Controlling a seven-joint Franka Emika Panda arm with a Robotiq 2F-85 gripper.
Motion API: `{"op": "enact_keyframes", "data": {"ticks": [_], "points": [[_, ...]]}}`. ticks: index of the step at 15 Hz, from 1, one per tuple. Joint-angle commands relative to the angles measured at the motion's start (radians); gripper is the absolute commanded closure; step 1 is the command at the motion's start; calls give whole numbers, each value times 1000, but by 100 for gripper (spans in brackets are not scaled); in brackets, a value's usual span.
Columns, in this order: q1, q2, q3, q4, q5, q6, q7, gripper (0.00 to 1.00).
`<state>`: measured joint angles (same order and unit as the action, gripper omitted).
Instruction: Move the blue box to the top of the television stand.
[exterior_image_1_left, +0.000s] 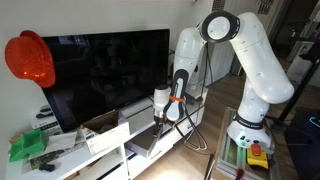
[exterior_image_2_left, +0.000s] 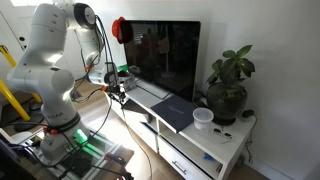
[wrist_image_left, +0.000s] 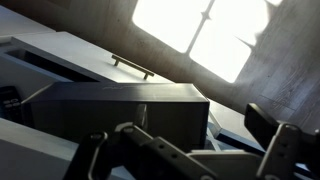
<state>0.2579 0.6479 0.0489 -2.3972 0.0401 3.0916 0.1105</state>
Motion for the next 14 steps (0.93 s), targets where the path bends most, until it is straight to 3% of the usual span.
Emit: {"op": "enact_keyframes", "data": {"ticks": [1, 6, 7, 10, 13, 14], "points": [[23, 159, 2, 125, 0, 54, 8, 0], [93, 318, -23, 291, -8, 72, 3, 0], [81, 350, -5, 331, -8, 67, -4, 0], [154, 438, -61, 444, -13, 66, 0, 0], [160, 511, -72, 536, -11, 68, -3, 0], [155, 535, -70, 567, -11, 69, -5, 25]]}}
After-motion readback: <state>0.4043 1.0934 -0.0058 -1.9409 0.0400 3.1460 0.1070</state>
